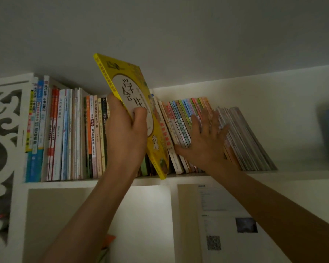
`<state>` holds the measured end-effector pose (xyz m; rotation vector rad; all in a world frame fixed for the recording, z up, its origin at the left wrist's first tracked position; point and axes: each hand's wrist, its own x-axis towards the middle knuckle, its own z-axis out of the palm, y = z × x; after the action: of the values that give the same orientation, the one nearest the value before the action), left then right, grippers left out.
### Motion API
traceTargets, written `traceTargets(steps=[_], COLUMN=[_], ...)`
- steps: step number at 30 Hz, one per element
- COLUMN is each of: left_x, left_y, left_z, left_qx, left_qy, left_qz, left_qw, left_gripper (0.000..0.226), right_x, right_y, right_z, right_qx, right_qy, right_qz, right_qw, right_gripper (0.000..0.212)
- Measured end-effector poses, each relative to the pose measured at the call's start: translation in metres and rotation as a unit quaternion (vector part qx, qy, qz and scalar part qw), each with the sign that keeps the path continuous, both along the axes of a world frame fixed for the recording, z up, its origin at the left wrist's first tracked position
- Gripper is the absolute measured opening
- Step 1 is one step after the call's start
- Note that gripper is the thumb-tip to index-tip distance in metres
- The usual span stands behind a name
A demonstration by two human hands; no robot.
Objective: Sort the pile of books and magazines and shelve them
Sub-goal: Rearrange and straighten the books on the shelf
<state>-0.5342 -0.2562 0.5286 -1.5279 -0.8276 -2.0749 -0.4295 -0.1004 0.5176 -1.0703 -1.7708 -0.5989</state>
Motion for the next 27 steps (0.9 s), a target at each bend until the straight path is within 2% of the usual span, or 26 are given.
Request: traceTargets(steps=[4, 8, 12, 14, 18, 22, 25, 27], left_x=[0.003, 0.005, 0.015, 0.015, 0.009, 0.014, 0.010, 0.003], left_y=[-0.001, -0.001, 0.003, 0.010, 0.030, 0.061, 0.092, 0.101], left_z=[0.007, 0.012, 0.013, 0.014, 0.018, 0.016, 0.006, 0.004], left_qx=[0.007, 0.017, -0.011, -0.035, -0.079, -0.116, -0.118, -0.119], left_qy=[-0.005, -0.019, 0.013, 0.013, -0.007, 0.012, 0.062, 0.088], left_qz=[-0.002, 0.013, 0.122, 0.173, 0.192, 0.237, 0.237, 0.225], left_qw=[1.000, 1.000, 0.992, 0.984, 0.978, 0.965, 0.962, 0.963], left_gripper=[0.027, 0.016, 0.014, 0.021, 0.027, 0.051, 0.076, 0.083], right_x=[-0.001, 0.005, 0.012, 0.012, 0.010, 0.017, 0.028, 0.036], right_y=[-0.001, -0.001, 0.000, -0.002, 0.002, 0.005, 0.001, -0.006], right_z=[0.001, 0.004, 0.003, 0.003, 0.000, -0.003, -0.002, 0.000], right_qx=[0.004, 0.001, -0.005, -0.007, 0.010, 0.025, 0.010, 0.045], right_qy=[0.002, 0.008, 0.009, 0.005, 0.014, 0.008, -0.017, -0.013], right_qz=[-0.007, -0.016, -0.021, -0.015, 0.002, 0.015, 0.028, 0.064], right_qw=[1.000, 1.000, 1.000, 1.000, 1.000, 1.000, 0.999, 0.997], right_gripper=[0.108, 0.112, 0.113, 0.109, 0.106, 0.101, 0.086, 0.075])
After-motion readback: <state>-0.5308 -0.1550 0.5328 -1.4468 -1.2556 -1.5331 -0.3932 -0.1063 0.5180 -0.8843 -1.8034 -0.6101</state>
